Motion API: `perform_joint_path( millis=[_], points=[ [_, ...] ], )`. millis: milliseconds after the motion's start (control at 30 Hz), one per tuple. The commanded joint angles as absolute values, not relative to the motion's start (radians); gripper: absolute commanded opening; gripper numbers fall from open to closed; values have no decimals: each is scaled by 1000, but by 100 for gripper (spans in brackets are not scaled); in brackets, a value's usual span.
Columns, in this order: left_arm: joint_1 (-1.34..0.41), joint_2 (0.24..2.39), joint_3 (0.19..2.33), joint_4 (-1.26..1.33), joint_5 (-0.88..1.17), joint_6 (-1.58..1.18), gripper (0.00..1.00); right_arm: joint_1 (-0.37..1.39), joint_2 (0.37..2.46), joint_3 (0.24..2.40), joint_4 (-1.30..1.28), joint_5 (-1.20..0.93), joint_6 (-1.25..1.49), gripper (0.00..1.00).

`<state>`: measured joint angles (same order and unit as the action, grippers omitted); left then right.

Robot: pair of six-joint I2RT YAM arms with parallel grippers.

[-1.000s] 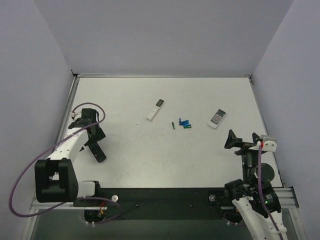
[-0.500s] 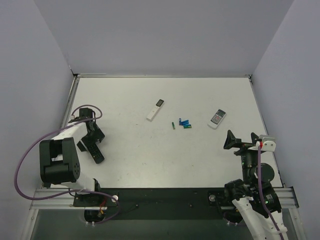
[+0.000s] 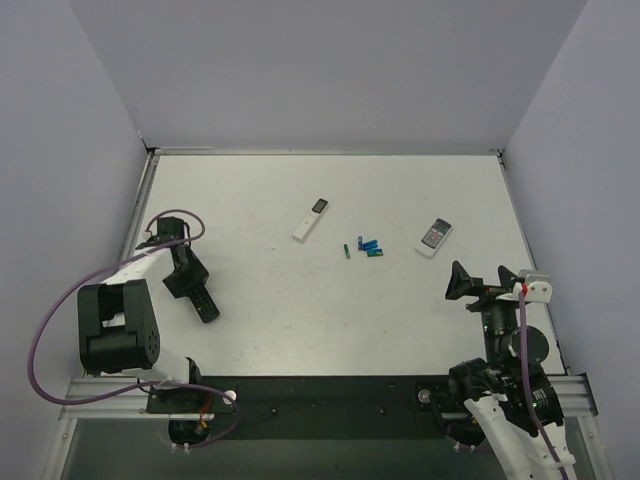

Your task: Load the batteries into the remote control

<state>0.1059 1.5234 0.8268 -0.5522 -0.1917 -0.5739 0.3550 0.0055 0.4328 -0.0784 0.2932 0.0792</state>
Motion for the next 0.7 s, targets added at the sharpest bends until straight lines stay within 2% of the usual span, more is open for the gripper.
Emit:
perform_joint_path(
  millis=[0, 67, 167, 300, 333, 433, 500, 567, 667],
  points=[
    [88, 1441, 789, -453, -39, -612, 36, 360, -63, 495, -83, 224, 193, 100],
    [54, 1393, 756, -417, 27, -630, 27, 362, 4, 526, -112, 203, 300, 100],
    [-33, 1324, 712, -327, 96, -682, 23, 360, 168, 583, -152, 144, 435, 100],
    [-150, 1256, 687, -168, 147, -765, 14, 362, 374, 649, -150, -39, 505, 100],
    [-172, 1241, 678, -132, 156, -782, 13, 362, 443, 649, -128, -152, 503, 100],
    [-239, 1187, 623, 85, 208, -859, 8, 364, 556, 605, 48, -422, 541, 100],
    [-277, 1157, 598, 238, 248, -914, 6, 376, 612, 524, 281, -529, 636, 100],
    [-302, 1129, 574, 325, 276, -943, 6, 399, 702, 486, 487, -598, 699, 100],
    [-340, 1088, 529, 497, 294, -1006, 6, 489, 828, 517, 549, -632, 697, 100]
  ],
)
